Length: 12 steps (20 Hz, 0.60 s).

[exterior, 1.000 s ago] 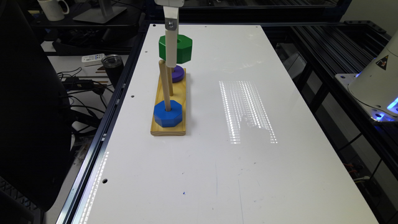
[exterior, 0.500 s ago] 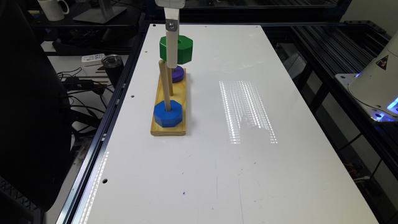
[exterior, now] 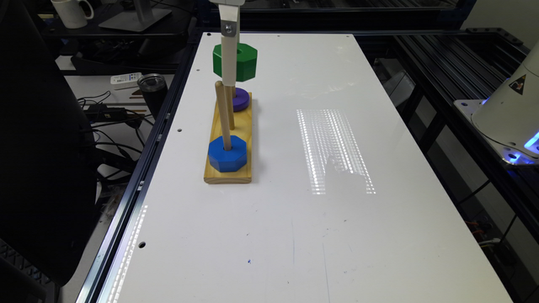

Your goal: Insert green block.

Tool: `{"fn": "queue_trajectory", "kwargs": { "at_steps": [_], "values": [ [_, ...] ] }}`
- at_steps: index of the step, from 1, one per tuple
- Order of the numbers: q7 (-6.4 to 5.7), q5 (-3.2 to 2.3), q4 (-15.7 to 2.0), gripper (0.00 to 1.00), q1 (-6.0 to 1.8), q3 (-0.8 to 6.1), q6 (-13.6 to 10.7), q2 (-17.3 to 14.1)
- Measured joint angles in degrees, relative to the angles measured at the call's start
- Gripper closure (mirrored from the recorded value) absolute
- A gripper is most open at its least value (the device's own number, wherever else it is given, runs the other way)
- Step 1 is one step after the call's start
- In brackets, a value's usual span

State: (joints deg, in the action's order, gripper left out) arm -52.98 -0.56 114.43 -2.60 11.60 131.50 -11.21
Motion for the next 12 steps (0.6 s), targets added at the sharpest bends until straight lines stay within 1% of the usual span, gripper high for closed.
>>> {"fn": "queue_trajectory", "kwargs": {
  "at_steps": [4, 7, 9, 11, 12],
  "values": [
    [-0.01, 0.0, -0.38, 1.0, 0.05, 0.19, 0.8, -0.5],
    [-0.02, 0.0, -1.33, 1.0, 0.09, 0.32, 0.9, -1.3],
    [-0.12, 0.0, -3.39, 1.0, 0.29, 0.49, 1.0, -2.8],
    [-0.23, -0.05, -6.06, 1.0, 0.6, 0.55, 0.8, -5.0],
    [-0.24, -0.14, -7.8, 1.0, 0.73, 0.55, 0.7, -6.4]
  ]
}}
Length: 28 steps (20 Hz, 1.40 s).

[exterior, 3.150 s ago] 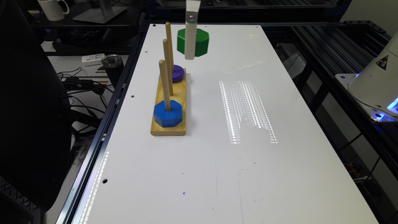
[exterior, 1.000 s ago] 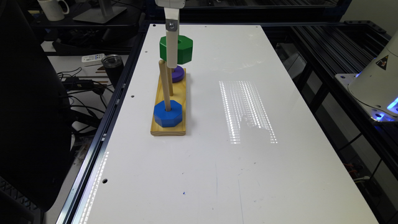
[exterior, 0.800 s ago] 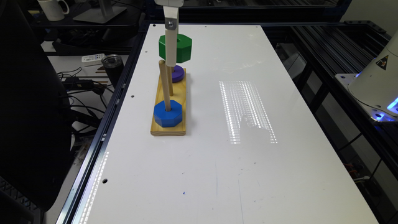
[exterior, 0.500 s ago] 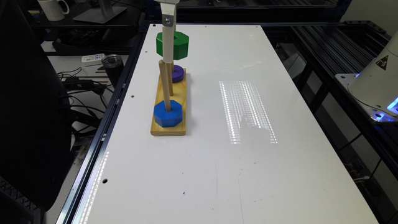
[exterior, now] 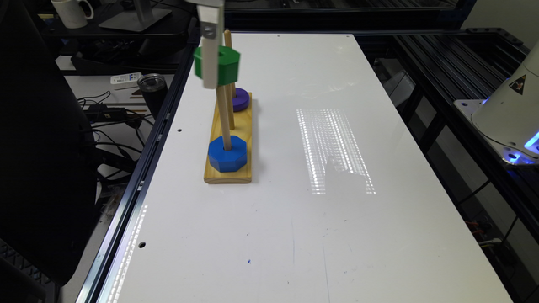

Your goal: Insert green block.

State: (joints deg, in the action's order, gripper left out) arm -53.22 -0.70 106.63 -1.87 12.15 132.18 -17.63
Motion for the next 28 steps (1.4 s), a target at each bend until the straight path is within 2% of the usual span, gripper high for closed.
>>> {"fn": "queue_trajectory", "kwargs": {
  "at_steps": [2, 4, 7, 9, 11, 13, 18, 19, 22, 24, 26, 28],
  "values": [
    [0.0, -0.18, -2.46, 1.0, 0.16, 0.0, -0.5, -2.0],
    [-0.01, -0.28, -4.07, 1.0, 0.25, 0.0, -1.1, -3.2],
    [-0.01, -0.29, -4.45, 1.0, 0.31, 0.01, -1.5, -3.4],
    [-0.48, -0.29, -4.37, 1.0, 0.55, 0.33, -2.0, -3.3],
    [-1.42, -0.42, -4.07, 1.0, 0.96, 0.84, -2.7, -2.9],
    [-2.08, -0.58, -3.76, 1.0, 1.4, 0.97, -3.5, -2.4],
    [-2.3, -0.58, -1.66, 1.0, 1.54, 0.98, -3.9, -0.7],
    [-2.3, -0.58, -0.7, 1.0, 1.47, 0.96, -4.0, -0.1],
    [-2.17, -0.58, 1.57, 1.0, 1.02, 0.76, -3.9, 1.8],
    [-1.51, -0.58, 2.65, 1.0, 0.18, 0.53, -3.9, 2.8],
    [-0.78, -0.58, 2.91, 1.0, -0.77, 0.54, -3.8, 3.1],
    [-0.48, -0.58, 2.91, 1.0, -1.21, 0.55, -3.8, 3.1]
  ]
}}
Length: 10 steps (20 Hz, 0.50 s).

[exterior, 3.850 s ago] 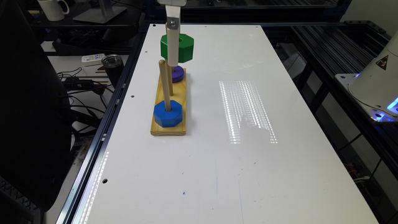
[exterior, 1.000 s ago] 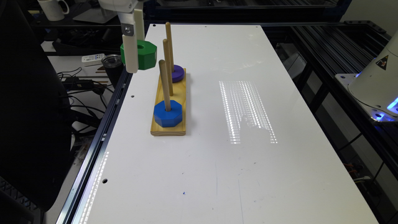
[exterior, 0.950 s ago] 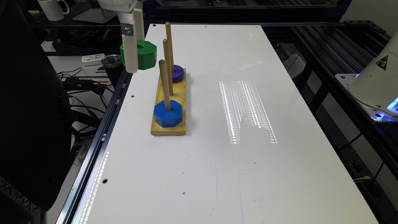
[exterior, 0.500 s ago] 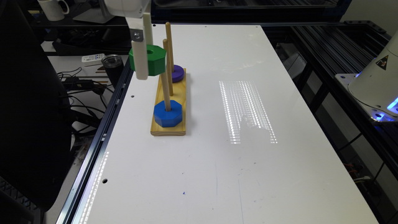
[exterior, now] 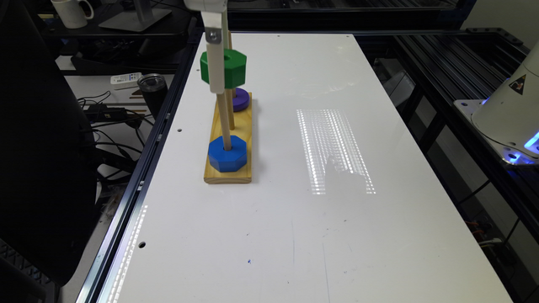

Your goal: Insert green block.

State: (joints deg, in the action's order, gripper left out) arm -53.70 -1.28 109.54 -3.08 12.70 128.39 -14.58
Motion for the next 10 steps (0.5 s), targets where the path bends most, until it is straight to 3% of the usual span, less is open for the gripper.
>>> {"fn": "queue_trajectory", "kwargs": {
  "at_steps": [10],
  "values": [
    [-0.12, 0.0, -0.11, 1.0, 0.09, 0.34, 0.8, -0.2]
  ]
}}
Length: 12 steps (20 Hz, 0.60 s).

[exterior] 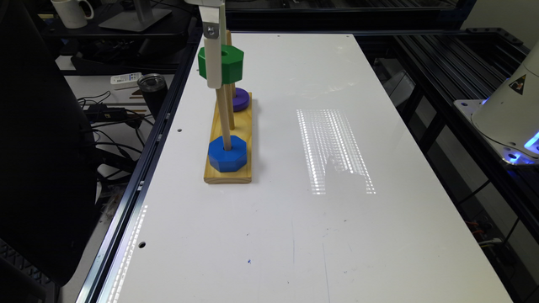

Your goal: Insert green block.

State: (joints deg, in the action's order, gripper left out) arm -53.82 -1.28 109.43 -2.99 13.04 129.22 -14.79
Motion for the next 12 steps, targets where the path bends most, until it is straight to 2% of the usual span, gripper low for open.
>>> {"fn": "queue_trajectory", "kwargs": {
  "at_steps": [12],
  "values": [
    [0.0, 0.0, -0.01, 1.0, 0.07, 0.03, 1.3, -1.2]
  ]
}}
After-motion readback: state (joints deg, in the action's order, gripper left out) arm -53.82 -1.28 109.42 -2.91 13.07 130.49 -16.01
